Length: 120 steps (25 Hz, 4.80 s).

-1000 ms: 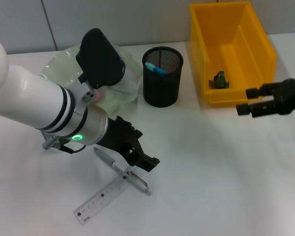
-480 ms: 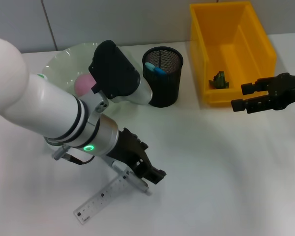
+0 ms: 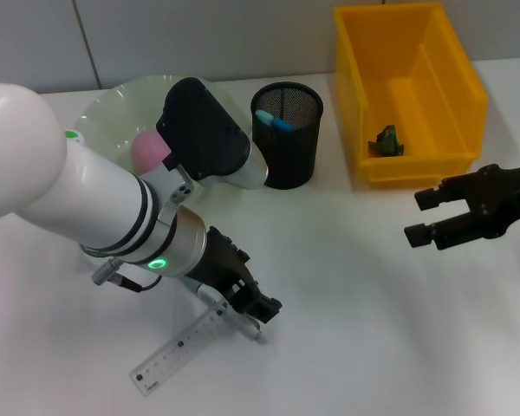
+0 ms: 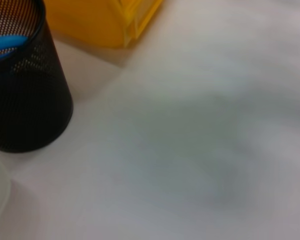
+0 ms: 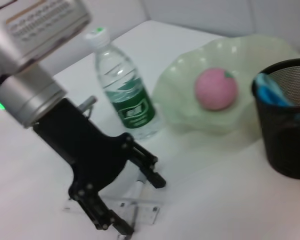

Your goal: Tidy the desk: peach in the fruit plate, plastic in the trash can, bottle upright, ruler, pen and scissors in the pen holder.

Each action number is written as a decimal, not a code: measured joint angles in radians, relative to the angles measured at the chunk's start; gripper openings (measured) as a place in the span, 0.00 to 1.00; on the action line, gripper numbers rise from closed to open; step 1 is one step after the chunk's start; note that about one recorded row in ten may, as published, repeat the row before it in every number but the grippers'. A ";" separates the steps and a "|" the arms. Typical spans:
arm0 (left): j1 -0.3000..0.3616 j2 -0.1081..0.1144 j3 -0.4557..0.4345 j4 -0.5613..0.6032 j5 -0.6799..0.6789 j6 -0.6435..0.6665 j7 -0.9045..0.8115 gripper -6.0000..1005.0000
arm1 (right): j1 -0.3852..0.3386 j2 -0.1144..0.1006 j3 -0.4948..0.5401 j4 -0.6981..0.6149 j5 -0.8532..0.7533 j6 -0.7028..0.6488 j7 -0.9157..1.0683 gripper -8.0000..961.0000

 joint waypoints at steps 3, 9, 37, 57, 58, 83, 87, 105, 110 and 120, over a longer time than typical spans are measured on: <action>-0.003 0.000 0.011 -0.003 0.009 0.001 -0.004 0.73 | 0.000 0.001 0.004 -0.004 0.000 -0.006 -0.006 0.82; -0.022 0.000 0.023 -0.036 0.012 -0.014 -0.033 0.72 | -0.004 0.004 0.000 -0.004 -0.003 -0.003 -0.007 0.82; -0.035 0.000 0.140 0.002 0.065 -0.069 -0.191 0.72 | 0.000 0.004 0.004 -0.003 -0.033 0.009 -0.022 0.81; -0.032 0.000 0.174 0.017 0.116 -0.073 -0.234 0.71 | -0.002 0.004 0.013 -0.004 -0.042 0.011 -0.037 0.81; -0.032 0.000 0.174 0.017 0.116 -0.074 -0.234 0.71 | -0.002 0.004 0.012 -0.003 -0.042 0.011 -0.037 0.80; -0.031 0.000 0.173 0.003 0.136 -0.078 -0.235 0.60 | 0.003 0.004 0.008 -0.003 -0.042 0.018 -0.045 0.80; -0.032 0.000 0.171 0.003 0.138 -0.080 -0.235 0.60 | 0.003 0.004 0.008 -0.003 -0.042 0.019 -0.045 0.79; -0.029 0.000 0.171 -0.010 0.139 -0.080 -0.235 0.60 | 0.003 0.008 0.003 0.001 -0.042 0.032 -0.045 0.79; -0.031 0.000 0.171 -0.014 0.137 -0.081 -0.235 0.60 | 0.003 0.011 0.003 -0.001 -0.042 0.032 -0.045 0.79; -0.033 0.000 0.163 -0.005 0.135 -0.068 -0.235 0.44 | 0.003 0.013 0.003 -0.002 -0.042 0.032 -0.045 0.78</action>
